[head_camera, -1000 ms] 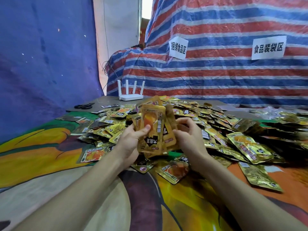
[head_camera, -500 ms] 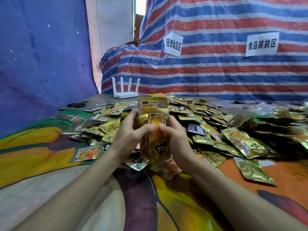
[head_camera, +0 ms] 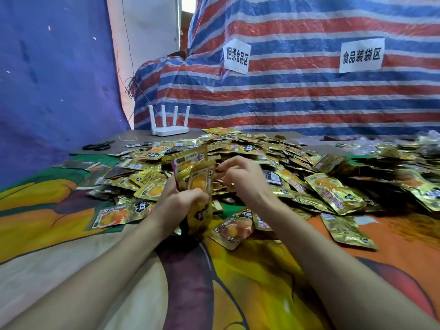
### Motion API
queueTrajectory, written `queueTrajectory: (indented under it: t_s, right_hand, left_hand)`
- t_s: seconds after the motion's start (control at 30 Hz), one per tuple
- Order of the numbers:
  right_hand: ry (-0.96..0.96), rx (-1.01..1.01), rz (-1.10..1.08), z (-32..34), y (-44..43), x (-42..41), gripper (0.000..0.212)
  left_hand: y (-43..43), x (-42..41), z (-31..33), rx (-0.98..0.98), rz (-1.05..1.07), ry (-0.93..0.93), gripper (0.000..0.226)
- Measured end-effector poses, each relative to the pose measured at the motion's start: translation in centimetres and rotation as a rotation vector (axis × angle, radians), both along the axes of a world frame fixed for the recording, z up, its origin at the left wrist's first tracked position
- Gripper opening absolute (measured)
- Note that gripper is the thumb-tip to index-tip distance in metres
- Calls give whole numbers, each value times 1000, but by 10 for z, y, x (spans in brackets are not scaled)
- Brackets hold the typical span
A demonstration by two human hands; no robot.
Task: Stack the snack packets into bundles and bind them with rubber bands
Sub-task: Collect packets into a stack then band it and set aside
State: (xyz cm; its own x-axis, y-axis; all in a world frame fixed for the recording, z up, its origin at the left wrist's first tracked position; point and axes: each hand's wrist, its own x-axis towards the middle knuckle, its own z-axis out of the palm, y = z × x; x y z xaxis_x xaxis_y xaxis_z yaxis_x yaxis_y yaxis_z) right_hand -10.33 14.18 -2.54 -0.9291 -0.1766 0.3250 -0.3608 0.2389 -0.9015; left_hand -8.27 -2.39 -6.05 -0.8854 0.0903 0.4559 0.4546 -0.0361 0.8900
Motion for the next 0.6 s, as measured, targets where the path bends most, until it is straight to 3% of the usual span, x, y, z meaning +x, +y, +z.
queueTrajectory:
  t_s: [0.1,0.23,0.33,0.5,0.6]
  right_hand:
    - [121,350,-105,11,36,-8,17]
    - [-31,692,-59,12,65,-14,10]
    - [-152,828,-78,12,76,-17,3]
    - [-254,877,-154,11,79,-17,14]
    - [-244,931,-176,10,77,-18,13]
  left_hand:
    - [-1,-1,0,23,-69,-33,32]
    - [2,-3,-2,94,-51,-140,39]
    - [2,-2,0,70,-36,-158,43]
    - [5,2,3,85,-33,-136,32]
    - [4,2,4,76,-8,-121,50]
